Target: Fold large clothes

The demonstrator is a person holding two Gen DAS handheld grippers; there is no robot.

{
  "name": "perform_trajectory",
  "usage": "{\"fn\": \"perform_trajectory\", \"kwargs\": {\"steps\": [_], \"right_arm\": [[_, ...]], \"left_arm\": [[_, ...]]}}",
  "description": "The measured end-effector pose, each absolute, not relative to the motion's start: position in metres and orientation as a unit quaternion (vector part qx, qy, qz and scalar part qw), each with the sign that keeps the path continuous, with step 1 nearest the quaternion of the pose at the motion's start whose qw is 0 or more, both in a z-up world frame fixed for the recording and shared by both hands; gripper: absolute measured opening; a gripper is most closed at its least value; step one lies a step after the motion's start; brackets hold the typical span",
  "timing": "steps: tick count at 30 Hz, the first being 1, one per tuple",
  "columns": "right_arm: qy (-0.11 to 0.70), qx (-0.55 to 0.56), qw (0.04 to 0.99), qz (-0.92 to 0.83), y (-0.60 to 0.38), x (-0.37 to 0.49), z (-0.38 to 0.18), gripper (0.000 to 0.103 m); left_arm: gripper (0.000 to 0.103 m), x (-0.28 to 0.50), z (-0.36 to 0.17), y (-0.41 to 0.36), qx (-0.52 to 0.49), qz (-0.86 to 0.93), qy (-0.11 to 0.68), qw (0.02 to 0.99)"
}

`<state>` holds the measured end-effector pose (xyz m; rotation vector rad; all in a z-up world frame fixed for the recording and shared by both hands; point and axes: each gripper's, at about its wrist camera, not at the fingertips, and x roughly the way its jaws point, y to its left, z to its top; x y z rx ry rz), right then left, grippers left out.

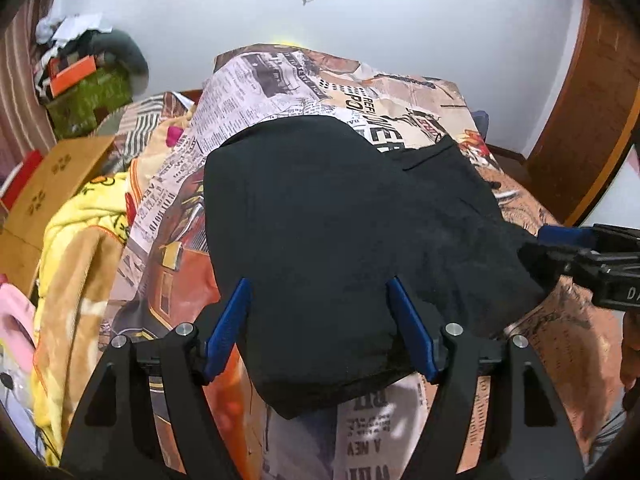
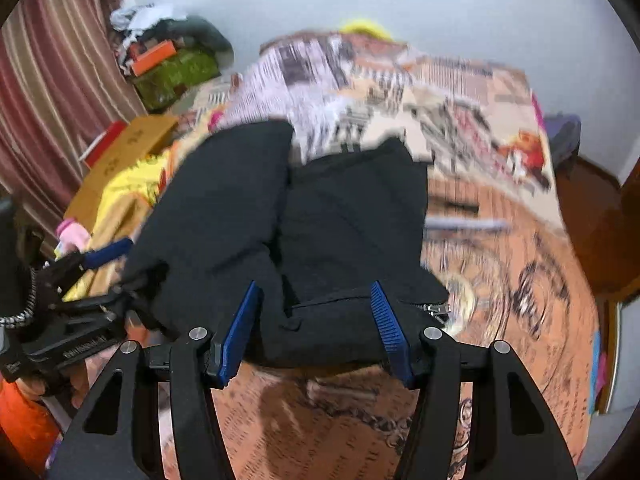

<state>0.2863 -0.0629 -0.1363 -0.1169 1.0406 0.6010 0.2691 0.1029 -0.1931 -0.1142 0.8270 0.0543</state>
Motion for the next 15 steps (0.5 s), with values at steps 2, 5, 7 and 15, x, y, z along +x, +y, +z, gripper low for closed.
{"fn": "perform_trajectory", "kwargs": {"steps": [2,5,7,15], "right_arm": [[0.494,-0.064,0.818,0.287,-0.065,0.283,-0.141,0.055],[0.491,-0.084,0.819,0.285,-0.064,0.276,-0.134,0.055],[0.485,-0.085,0.823,0.283,-0.066,0.273,-0.127,0.055],[0.457,-0.026,0.854,0.247,-0.107,0.273,-0.101,0.055]], "left_arm": [[0.072,0.27,-0.194,0.101,-0.047,0.025,0.403,0.914],[0.072,0.271,-0.191,0.104,-0.049,0.02,0.412,0.91],[0.072,0.272,-0.187,0.111,-0.065,0.015,0.42,0.905],[0.072,0.264,-0.172,0.162,-0.133,0.06,0.404,0.903]]}}
